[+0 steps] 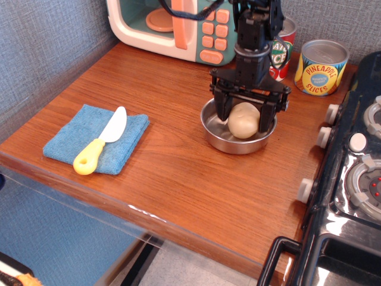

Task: Put the potato between the blue towel and the microwave

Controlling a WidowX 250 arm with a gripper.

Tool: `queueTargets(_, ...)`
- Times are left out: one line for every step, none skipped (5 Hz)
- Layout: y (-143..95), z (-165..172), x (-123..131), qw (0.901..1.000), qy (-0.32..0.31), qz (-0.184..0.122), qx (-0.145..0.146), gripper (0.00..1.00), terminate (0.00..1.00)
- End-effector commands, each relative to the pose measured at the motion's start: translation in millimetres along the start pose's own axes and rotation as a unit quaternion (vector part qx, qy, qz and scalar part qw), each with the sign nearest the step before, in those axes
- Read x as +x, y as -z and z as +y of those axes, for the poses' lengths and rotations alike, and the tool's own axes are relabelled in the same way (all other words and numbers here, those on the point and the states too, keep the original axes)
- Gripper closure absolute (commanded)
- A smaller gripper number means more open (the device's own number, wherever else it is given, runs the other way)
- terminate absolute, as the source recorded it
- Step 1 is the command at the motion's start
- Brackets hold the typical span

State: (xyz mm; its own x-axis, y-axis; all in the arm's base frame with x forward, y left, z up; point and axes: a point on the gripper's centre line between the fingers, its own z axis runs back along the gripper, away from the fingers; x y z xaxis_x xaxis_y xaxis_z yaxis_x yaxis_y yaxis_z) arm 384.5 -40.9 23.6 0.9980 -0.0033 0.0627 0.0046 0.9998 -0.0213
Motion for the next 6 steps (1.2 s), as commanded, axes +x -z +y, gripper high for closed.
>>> queueTargets(4,11,0,0.9998,-0.003,0.004,0.019,0.0,0.0)
queueTargets(-1,13,0,0.9999,0.0,-0.003,0.014,1.0,0.0)
queueTargets(-22,9,11,0.9993,0.012,-0.036,-0.007,1.0,0.0)
queueTargets(-61,5,27,0.9933,0.048,-0.097,-0.041,1.0,0.0)
queueTargets(-100,22,28,0.9859,0.067,-0.147,-0.043,1.0,0.0)
queueTargets(-106,67,13,0.9908,0.062,-0.12,-0.004,1.0,0.0)
